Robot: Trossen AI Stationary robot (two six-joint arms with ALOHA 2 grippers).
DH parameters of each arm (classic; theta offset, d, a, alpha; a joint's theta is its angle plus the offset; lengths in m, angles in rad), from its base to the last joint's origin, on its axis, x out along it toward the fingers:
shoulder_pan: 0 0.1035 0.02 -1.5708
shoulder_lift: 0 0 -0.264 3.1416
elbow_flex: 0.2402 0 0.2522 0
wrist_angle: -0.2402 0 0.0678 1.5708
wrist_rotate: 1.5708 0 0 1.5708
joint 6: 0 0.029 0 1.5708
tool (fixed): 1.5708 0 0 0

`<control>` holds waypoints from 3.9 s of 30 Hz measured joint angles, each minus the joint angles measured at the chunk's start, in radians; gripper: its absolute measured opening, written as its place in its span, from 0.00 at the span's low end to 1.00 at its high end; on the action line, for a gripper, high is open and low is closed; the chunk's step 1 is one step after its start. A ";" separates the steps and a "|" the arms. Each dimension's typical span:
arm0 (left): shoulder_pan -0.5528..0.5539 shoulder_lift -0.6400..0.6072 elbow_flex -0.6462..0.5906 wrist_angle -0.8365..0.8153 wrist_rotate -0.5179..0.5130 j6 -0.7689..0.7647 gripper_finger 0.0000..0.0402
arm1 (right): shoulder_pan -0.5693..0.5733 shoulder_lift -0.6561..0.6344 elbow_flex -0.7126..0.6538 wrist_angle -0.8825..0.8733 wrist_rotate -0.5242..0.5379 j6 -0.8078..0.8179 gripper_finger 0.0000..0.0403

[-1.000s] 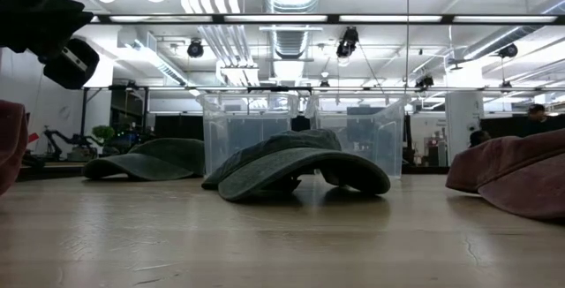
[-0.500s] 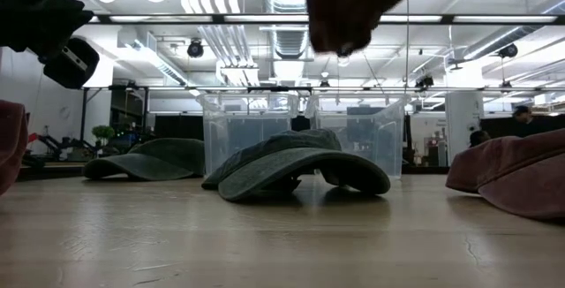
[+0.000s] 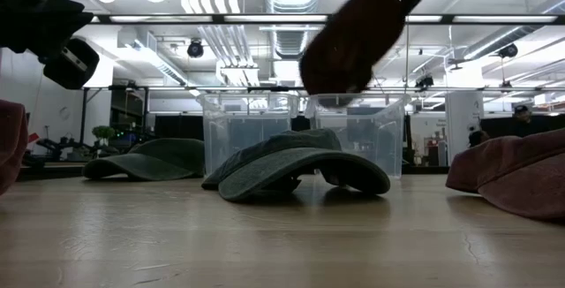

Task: Pick & Place hat
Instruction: Put the top red cap into the right transparent bin, then put the right red cap into the right transparent bin

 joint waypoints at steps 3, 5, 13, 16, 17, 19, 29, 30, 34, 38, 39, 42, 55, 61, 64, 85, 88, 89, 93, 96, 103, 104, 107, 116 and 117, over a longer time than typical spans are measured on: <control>0.000 0.002 0.001 -0.003 0.000 0.000 0.10 | 0.000 0.052 0.048 -0.062 0.003 0.047 0.03; 0.000 0.002 0.001 -0.005 0.000 0.000 0.10 | 0.005 0.068 0.064 -0.057 0.004 0.041 0.03; 0.000 0.017 0.001 -0.008 0.000 0.004 0.10 | 0.004 0.157 0.124 -0.064 0.036 0.062 0.03; 0.000 0.019 0.001 -0.008 0.000 0.003 0.10 | 0.004 0.189 0.130 -0.064 0.061 0.059 0.03; 0.000 0.019 0.001 -0.008 0.000 0.003 0.10 | 0.004 0.199 0.131 -0.064 0.063 0.059 0.03; 0.000 0.019 0.001 -0.008 0.000 0.003 0.10 | 0.004 0.211 0.132 -0.064 0.070 0.052 0.03; 0.000 0.019 0.001 -0.009 0.000 0.001 0.10 | 0.003 0.144 0.131 -0.064 0.081 0.038 0.03; 0.000 0.019 0.001 -0.009 0.000 0.002 0.10 | 0.003 0.134 0.130 -0.064 0.080 0.040 0.03; 0.000 0.020 0.001 -0.009 0.000 0.001 0.10 | -0.009 0.096 0.117 -0.064 0.042 0.050 0.03; 0.000 0.020 0.001 -0.010 0.000 0.001 0.10 | -0.035 0.066 0.074 -0.065 0.022 0.067 0.03; 0.000 0.020 0.001 -0.010 0.000 0.001 0.10 | -0.041 0.064 0.060 -0.065 0.023 0.070 0.03; 0.000 0.020 0.001 -0.010 0.000 0.001 0.10 | -0.051 0.065 0.016 -0.064 0.023 0.082 0.03; 0.000 0.020 0.001 -0.010 0.000 0.001 0.10 | -0.051 0.075 -0.098 -0.064 0.025 0.174 0.03; 0.000 0.020 0.001 -0.010 0.000 0.001 0.10 | -0.051 0.075 -0.096 -0.032 -0.020 0.179 0.03; 0.000 0.020 0.001 -0.010 0.000 0.001 0.10 | -0.051 0.075 -0.095 -0.011 -0.032 0.175 0.03; 0.000 0.020 0.001 -0.010 0.000 0.005 0.10 | -0.063 0.081 -0.095 0.063 -0.095 0.172 0.10; 0.000 0.020 0.001 -0.010 0.000 0.005 0.10 | -0.069 0.081 -0.100 0.078 -0.093 0.171 0.12; 0.000 0.020 0.001 -0.010 0.000 0.005 0.10 | -0.069 0.081 -0.102 0.082 -0.093 0.171 0.14; 0.000 0.020 0.001 -0.010 0.000 0.005 0.10 | -0.069 0.080 -0.122 0.125 -0.099 0.168 0.21; 0.000 0.020 0.001 -0.010 0.000 0.005 0.10 | -0.067 0.081 -0.152 0.163 -0.118 0.159 0.26; 0.000 0.020 0.000 -0.010 0.000 0.005 0.10 | -0.044 0.081 -0.240 0.238 -0.194 0.095 0.32; 0.000 0.020 0.000 -0.010 0.000 0.005 0.10 | -0.040 0.081 -0.247 0.237 -0.171 0.090 0.31; 0.000 0.020 0.000 -0.010 0.000 0.005 0.10 | -0.029 0.081 -0.255 0.233 -0.079 0.080 0.27; 0.000 0.020 0.000 -0.010 0.000 0.005 0.10 | -0.023 0.080 -0.183 0.237 0.025 -0.012 0.15; 0.000 0.020 0.000 -0.010 0.000 0.005 0.10 | -0.020 0.080 -0.164 0.233 0.034 -0.018 0.14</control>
